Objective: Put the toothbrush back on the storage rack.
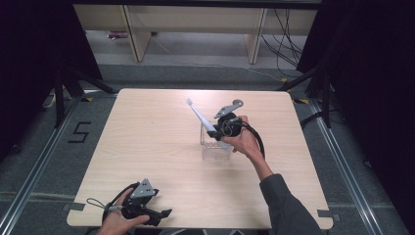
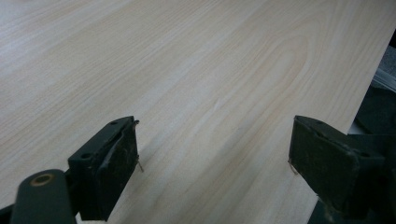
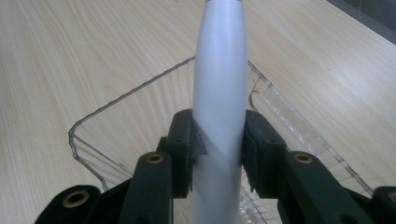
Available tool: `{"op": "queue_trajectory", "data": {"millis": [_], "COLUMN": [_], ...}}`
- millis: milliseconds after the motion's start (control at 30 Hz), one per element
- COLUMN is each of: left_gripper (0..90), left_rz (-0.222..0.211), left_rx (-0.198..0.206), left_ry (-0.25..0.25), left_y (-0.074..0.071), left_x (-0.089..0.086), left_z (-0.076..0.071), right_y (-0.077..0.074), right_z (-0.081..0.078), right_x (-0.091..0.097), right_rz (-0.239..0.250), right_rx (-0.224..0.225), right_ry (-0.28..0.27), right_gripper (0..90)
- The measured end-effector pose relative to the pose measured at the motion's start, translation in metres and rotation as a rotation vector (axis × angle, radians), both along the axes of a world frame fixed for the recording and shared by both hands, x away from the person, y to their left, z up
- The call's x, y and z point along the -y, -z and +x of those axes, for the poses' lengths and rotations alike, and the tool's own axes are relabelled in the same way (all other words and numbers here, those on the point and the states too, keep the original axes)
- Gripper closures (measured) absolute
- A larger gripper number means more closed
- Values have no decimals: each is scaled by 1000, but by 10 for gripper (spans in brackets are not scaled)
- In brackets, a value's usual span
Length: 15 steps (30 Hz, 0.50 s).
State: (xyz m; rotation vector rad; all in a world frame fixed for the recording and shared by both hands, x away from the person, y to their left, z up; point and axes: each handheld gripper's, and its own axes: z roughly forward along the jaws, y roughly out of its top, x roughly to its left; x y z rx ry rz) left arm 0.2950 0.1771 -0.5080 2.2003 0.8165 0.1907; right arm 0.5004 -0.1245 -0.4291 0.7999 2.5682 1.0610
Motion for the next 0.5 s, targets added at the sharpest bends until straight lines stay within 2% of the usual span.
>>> {"op": "queue_trajectory", "data": {"millis": [33, 67, 100, 133, 167, 233, 333, 367, 433, 500], "left_gripper": [149, 150, 150, 150, 150, 150, 149, 150, 149, 150], "left_rz": [0, 0, 2, 0, 0, -3, -2, -1, 0, 0], "left_rx": [0, 0, 0, -1, -2, -3, 0, -1, -1, -1], "left_ry": [0, 0, 2, 1, 2, 1, 0, 1, 2, 2], "left_y": [0, 0, 0, 0, 0, 0, 0, 0, 0, 0], "left_x": [0, 0, 0, 0, 0, 0, 0, 0, 0, 0], "left_z": [0, 0, 0, 0, 0, 0, 0, 0, 0, 0], "right_y": [-1, 0, -2, -2, -3, -3, -3, -4, -3, -4], "right_z": [1, 2, 2, 1, 1, 2, 2, 1, 4, 4], "right_x": [0, -2, -2, -4, -5, -8, -10, -10, -11, -12], "right_rz": [-8, -11, -32, -30, -56, -69, -99, -105, -122, -143], "right_rx": [-3, 14, -1, -4, -3, 0, -13, -33, -10, -16], "right_ry": [-2, -6, -7, 12, -3, -10, 0, 7, -22, -24], "right_gripper": [662, 662, 662, 662, 661, 661, 661, 661, 661, 661]}}
